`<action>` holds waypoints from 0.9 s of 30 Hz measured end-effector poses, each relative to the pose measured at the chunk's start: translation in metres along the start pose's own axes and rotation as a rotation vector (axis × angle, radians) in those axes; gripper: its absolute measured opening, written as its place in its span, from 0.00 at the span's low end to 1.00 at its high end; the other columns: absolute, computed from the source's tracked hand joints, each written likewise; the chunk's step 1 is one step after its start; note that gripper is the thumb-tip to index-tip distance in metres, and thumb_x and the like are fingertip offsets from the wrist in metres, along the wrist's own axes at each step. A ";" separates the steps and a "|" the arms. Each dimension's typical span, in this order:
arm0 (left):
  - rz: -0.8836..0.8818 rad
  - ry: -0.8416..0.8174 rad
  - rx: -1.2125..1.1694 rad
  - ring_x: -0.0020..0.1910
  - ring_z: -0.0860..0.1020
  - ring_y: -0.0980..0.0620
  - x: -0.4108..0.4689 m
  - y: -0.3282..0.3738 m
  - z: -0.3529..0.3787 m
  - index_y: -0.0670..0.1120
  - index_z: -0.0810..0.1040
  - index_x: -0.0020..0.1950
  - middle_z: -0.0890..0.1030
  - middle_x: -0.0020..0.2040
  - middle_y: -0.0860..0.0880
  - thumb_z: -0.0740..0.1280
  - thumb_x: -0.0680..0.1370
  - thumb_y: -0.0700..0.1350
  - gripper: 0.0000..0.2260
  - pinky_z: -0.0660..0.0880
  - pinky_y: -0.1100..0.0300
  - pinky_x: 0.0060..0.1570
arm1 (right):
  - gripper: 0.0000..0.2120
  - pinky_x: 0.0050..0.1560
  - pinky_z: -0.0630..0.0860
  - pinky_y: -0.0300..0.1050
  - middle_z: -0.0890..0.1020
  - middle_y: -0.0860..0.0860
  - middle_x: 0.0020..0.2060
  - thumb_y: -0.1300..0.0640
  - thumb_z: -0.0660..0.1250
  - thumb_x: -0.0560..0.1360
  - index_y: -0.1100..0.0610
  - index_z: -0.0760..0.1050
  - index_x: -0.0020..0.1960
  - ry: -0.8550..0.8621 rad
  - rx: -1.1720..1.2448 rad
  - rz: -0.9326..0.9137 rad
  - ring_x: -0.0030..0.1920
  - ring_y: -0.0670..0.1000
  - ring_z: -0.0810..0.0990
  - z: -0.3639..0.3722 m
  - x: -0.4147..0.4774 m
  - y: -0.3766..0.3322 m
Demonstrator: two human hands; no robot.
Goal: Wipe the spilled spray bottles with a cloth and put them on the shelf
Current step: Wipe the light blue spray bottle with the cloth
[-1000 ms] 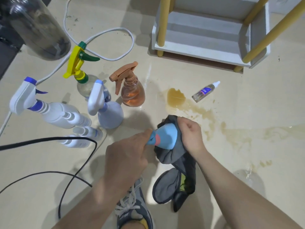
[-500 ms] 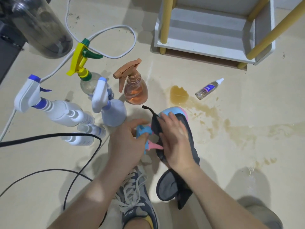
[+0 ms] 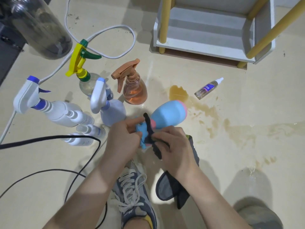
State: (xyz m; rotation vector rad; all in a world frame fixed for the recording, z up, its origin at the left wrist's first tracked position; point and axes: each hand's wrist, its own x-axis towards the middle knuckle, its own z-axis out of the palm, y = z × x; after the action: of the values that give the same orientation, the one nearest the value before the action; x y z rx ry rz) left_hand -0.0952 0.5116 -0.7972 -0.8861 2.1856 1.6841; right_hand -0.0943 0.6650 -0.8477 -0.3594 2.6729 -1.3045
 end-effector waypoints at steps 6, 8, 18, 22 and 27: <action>0.076 -0.029 0.147 0.47 0.84 0.54 -0.005 0.008 0.001 0.64 0.81 0.53 0.83 0.45 0.61 0.66 0.73 0.40 0.19 0.81 0.47 0.52 | 0.11 0.49 0.71 0.34 0.77 0.42 0.45 0.64 0.65 0.76 0.54 0.83 0.54 0.236 0.182 0.038 0.47 0.48 0.78 -0.018 0.010 -0.013; 0.074 -0.071 0.138 0.46 0.84 0.53 -0.010 0.009 0.006 0.65 0.82 0.47 0.85 0.44 0.56 0.64 0.68 0.44 0.16 0.80 0.46 0.51 | 0.14 0.48 0.70 0.31 0.76 0.47 0.46 0.61 0.63 0.76 0.55 0.82 0.58 0.163 0.144 -0.027 0.47 0.45 0.76 0.000 0.013 -0.024; 0.224 -0.167 0.320 0.50 0.82 0.59 -0.014 -0.006 0.003 0.56 0.71 0.71 0.82 0.56 0.56 0.64 0.77 0.34 0.26 0.78 0.60 0.53 | 0.15 0.51 0.69 0.32 0.73 0.48 0.44 0.65 0.67 0.76 0.46 0.84 0.47 0.053 0.373 0.337 0.47 0.38 0.72 -0.011 0.046 -0.001; 0.526 -0.097 0.846 0.43 0.79 0.45 -0.008 0.002 0.000 0.52 0.77 0.64 0.80 0.43 0.49 0.64 0.78 0.51 0.15 0.72 0.54 0.38 | 0.11 0.49 0.72 0.41 0.79 0.50 0.46 0.66 0.65 0.78 0.53 0.83 0.46 -0.193 0.398 0.308 0.45 0.45 0.76 -0.038 0.045 -0.020; 0.777 0.005 0.913 0.33 0.75 0.47 -0.002 0.002 -0.004 0.45 0.79 0.51 0.77 0.40 0.48 0.53 0.79 0.56 0.20 0.71 0.54 0.24 | 0.10 0.47 0.76 0.38 0.83 0.56 0.50 0.65 0.62 0.81 0.60 0.82 0.52 -0.173 0.611 0.350 0.46 0.50 0.82 -0.065 0.036 -0.024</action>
State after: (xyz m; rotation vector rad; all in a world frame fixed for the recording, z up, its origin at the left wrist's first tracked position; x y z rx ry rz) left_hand -0.0944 0.5088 -0.7934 0.2298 3.0355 0.6164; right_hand -0.1406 0.6898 -0.7898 0.0700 1.9477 -1.7647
